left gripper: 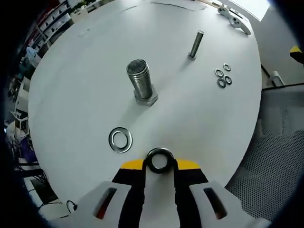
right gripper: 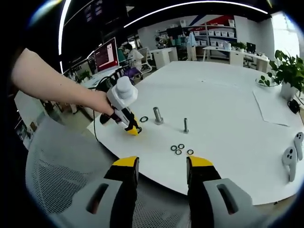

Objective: Place the washer onto the threaded stud by aligning its center hole with the stud, sliding it down to the base, and recovering from edge contact or off-axis alignment until the washer reaches the visible bottom stop.

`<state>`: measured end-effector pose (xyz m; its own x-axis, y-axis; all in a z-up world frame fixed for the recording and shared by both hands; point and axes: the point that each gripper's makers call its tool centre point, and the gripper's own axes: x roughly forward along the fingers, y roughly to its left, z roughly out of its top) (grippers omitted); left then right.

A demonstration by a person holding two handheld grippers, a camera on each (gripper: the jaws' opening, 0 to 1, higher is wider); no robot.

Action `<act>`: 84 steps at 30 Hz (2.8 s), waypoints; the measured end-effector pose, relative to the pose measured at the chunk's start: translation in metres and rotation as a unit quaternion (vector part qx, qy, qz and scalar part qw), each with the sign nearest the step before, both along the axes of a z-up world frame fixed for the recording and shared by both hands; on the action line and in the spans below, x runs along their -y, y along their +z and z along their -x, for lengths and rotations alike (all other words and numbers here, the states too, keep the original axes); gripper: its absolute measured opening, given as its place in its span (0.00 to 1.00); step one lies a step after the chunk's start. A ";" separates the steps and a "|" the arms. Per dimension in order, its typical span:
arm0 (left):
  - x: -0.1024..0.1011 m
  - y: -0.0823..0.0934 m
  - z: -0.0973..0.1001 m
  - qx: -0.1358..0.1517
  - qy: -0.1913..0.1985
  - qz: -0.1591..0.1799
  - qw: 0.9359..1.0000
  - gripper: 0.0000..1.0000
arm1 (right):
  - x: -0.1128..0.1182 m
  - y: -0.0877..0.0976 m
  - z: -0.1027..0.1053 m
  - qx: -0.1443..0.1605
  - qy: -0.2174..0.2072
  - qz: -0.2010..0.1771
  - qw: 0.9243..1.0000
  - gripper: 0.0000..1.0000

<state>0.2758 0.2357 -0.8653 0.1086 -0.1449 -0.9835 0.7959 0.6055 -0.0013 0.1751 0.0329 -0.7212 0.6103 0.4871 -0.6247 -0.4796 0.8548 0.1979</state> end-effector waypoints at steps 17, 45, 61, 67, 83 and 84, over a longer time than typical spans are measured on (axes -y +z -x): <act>0.000 -0.002 0.000 -0.021 0.031 -0.021 0.999 0.25 | -0.002 -0.001 0.001 -0.003 0.003 -0.003 1.000 0.42; -0.002 -0.003 0.001 -0.022 -0.002 -0.022 1.000 0.22 | 0.000 0.001 0.000 0.000 -0.005 -0.008 1.000 0.42; -0.001 -0.002 0.001 -0.016 0.017 0.003 1.000 0.19 | 0.001 0.000 -0.001 -0.002 -0.008 -0.008 1.000 0.42; -0.004 -0.001 0.000 -0.011 -0.016 -0.004 1.000 0.19 | 0.001 0.000 -0.001 -0.002 -0.009 -0.008 1.000 0.42; 0.014 0.026 -0.015 0.008 -0.049 0.015 0.999 0.18 | 0.001 0.000 -0.001 -0.001 -0.008 -0.005 1.000 0.42; 0.017 0.030 -0.018 0.012 -0.052 0.018 0.998 0.19 | 0.002 0.000 -0.001 -0.001 -0.009 -0.005 1.000 0.42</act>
<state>0.2939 0.2191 -0.8352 0.1152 -0.1921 -0.9746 0.8540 0.5202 -0.0016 0.1766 0.0314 -0.7209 0.6174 0.4828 -0.6210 -0.4639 0.8611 0.2082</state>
